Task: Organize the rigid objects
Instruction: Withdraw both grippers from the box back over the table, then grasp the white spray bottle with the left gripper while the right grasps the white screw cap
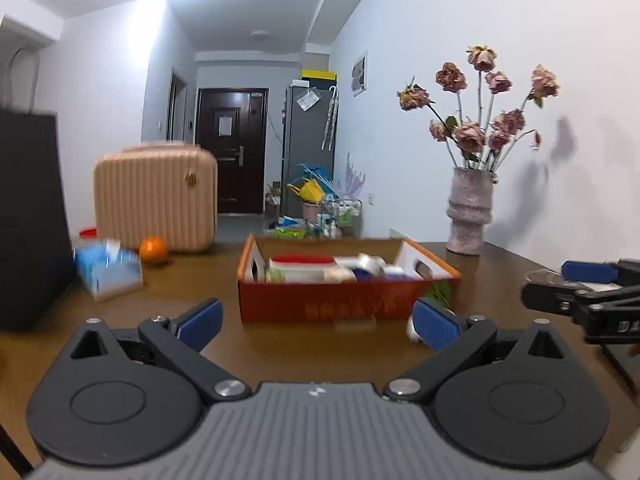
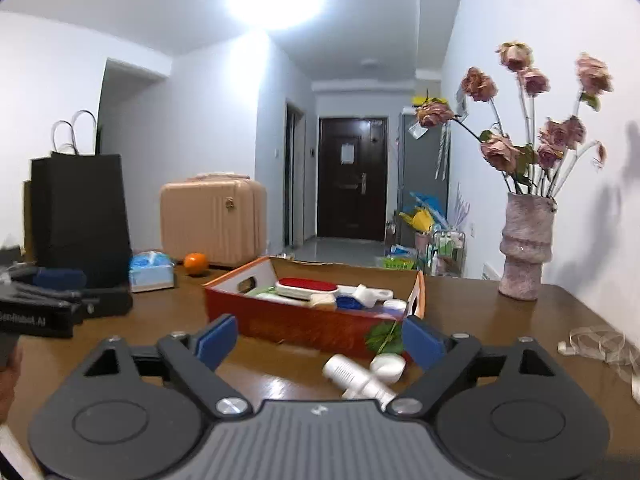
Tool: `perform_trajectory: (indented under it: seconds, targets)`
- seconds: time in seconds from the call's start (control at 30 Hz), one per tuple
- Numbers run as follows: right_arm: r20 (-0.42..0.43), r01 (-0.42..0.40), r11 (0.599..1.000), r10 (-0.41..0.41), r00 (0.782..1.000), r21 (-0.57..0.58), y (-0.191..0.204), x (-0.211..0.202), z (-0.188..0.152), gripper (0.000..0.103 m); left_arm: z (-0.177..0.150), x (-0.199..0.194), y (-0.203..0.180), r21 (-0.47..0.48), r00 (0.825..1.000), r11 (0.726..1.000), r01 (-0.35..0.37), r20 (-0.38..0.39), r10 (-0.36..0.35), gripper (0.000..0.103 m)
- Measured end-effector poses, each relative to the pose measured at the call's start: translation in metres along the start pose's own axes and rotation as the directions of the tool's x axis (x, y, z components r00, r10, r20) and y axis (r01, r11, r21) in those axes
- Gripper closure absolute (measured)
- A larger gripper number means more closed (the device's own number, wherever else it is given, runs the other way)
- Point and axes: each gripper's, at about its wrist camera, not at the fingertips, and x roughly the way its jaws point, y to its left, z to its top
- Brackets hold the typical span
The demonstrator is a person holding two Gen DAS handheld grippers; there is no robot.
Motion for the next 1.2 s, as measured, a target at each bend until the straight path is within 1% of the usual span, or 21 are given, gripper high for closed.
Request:
perform_trajectory:
  seconds: [0.03,0.1,0.17,0.2,0.27,0.37,0.5,0.57,0.6,0.63,0.7,0.77,0.8,0.87,0.9,0.93,1.0,1.07,1.13,1.2]
  targets:
    - [0.012,0.006,0.999,-0.007,1.000,0.039,0.005,-0.010,-0.013,0.013,-0.010,-0.012,-0.001,-0.015,1.000,1.000,0.012,-0.009,-0.012,0.000]
    - [0.002,-0.021,0.996,0.021,1.000,0.087,0.011,-0.023,-0.030,0.013,-0.027,-0.027,-0.004,-0.018,0.998,0.999,0.038,-0.044,-0.039,0.000]
    - [-0.047,-0.039,0.997,0.042,0.998,0.066,0.016,-0.026,-0.042,0.014,-0.038,-0.033,-0.008,0.000,0.995,0.998,0.061,-0.077,-0.061,0.000]
    - [-0.062,-0.022,0.999,0.025,0.998,0.049,0.016,-0.025,-0.044,0.014,-0.042,-0.033,-0.011,0.019,0.993,0.997,0.071,-0.095,-0.069,0.000]
    - [-0.057,0.015,0.999,-0.013,0.998,0.044,0.015,-0.030,-0.045,0.014,-0.048,-0.033,-0.016,0.042,0.993,0.997,0.068,-0.104,-0.063,0.000]
    - [-0.055,0.014,0.996,-0.009,0.998,0.086,0.008,-0.034,-0.046,0.014,-0.049,-0.031,-0.021,0.042,0.990,0.995,0.087,-0.112,-0.082,0.000]
    - [-0.062,0.050,0.993,-0.044,0.997,0.103,-0.003,-0.030,-0.048,0.014,-0.049,-0.022,-0.027,0.049,0.987,0.995,0.090,-0.135,-0.083,0.000]
    - [-0.085,0.062,0.991,-0.052,0.995,0.122,-0.012,-0.023,-0.051,0.014,-0.047,-0.009,-0.031,0.040,0.982,0.994,0.103,-0.163,-0.095,0.000]
    - [-0.107,0.076,0.989,-0.062,0.992,0.125,-0.017,-0.017,-0.052,0.015,-0.045,-0.001,-0.034,0.032,0.977,0.992,0.123,-0.179,-0.115,0.000]
    - [-0.138,0.097,0.987,-0.079,0.987,0.129,-0.023,-0.009,-0.053,0.016,-0.044,0.011,-0.039,0.027,0.969,0.989,0.147,-0.206,-0.139,0.000]
    - [-0.174,0.125,0.982,-0.099,0.980,0.145,-0.036,0.001,-0.053,0.020,-0.041,0.035,-0.049,0.014,0.954,0.989,0.148,-0.264,-0.139,0.000]
    - [-0.198,0.151,0.975,-0.118,0.973,0.161,-0.052,0.014,-0.052,0.025,-0.036,0.060,-0.056,-0.030,0.944,0.987,0.156,-0.290,-0.158,0.000]
    - [-0.205,0.160,0.974,-0.125,0.971,0.161,-0.058,0.020,-0.051,0.028,-0.034,0.074,-0.060,-0.052,0.939,0.985,0.164,-0.299,-0.172,0.000]
    - [-0.237,0.176,0.974,-0.139,0.962,0.142,-0.070,0.037,-0.049,0.039,-0.029,0.098,-0.069,-0.078,0.932,0.980,0.185,-0.302,-0.200,0.000]
    - [-0.259,0.177,0.976,-0.139,0.956,0.129,-0.076,0.049,-0.048,0.050,-0.027,0.108,-0.073,-0.085,0.928,0.975,0.204,-0.300,-0.220,0.000]
    - [-0.280,0.179,0.976,-0.139,0.950,0.122,-0.082,0.061,-0.047,0.057,-0.025,0.120,-0.078,-0.092,0.923,0.972,0.215,-0.307,-0.233,0.002]
    - [-0.306,0.180,0.976,-0.135,0.942,0.125,-0.093,0.086,-0.043,0.059,-0.021,0.139,-0.086,-0.106,0.916,0.969,0.221,-0.319,-0.244,0.006]
    - [-0.314,0.176,0.976,-0.127,0.941,0.130,-0.099,0.111,-0.038,0.059,-0.017,0.155,-0.089,-0.120,0.915,0.969,0.216,-0.323,-0.244,0.010]
    - [-0.334,0.155,0.980,-0.106,0.937,0.124,-0.103,0.136,-0.036,0.059,-0.015,0.170,-0.089,-0.139,0.911,0.968,0.211,-0.330,-0.246,0.016]
    - [-0.382,0.123,0.984,-0.066,0.922,0.128,-0.103,0.164,-0.038,0.060,-0.015,0.184,-0.086,-0.166,0.902,0.963,0.211,-0.347,-0.258,0.022]
